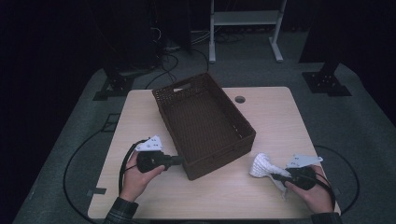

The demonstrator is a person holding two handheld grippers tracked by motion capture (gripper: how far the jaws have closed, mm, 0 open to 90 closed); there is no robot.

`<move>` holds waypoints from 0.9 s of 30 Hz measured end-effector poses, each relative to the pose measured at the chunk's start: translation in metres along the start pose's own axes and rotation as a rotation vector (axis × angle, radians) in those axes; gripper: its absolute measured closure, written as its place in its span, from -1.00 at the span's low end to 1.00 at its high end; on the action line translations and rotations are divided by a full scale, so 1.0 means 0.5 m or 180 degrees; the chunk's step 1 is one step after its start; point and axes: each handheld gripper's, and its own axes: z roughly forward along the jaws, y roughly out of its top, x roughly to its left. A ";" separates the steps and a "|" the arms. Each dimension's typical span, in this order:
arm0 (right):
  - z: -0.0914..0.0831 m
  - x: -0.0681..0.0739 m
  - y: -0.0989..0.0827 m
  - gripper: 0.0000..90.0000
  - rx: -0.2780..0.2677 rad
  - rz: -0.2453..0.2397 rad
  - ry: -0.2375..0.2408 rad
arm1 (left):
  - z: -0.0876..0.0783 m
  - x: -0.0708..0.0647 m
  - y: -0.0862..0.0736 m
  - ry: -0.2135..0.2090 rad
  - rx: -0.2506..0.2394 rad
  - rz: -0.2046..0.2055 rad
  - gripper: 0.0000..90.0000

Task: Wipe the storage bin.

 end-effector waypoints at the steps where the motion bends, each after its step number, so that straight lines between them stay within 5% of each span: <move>1: 0.000 0.000 0.000 0.64 -0.0001 -0.0002 -0.0003 | 0.005 -0.002 0.003 -0.0016 0.0001 0.0013 0.95; 27: -0.002 -0.005 -0.004 0.64 0.0005 0.0012 -0.0028 | 0.152 -0.028 0.088 -0.0365 0.0043 0.0182 0.96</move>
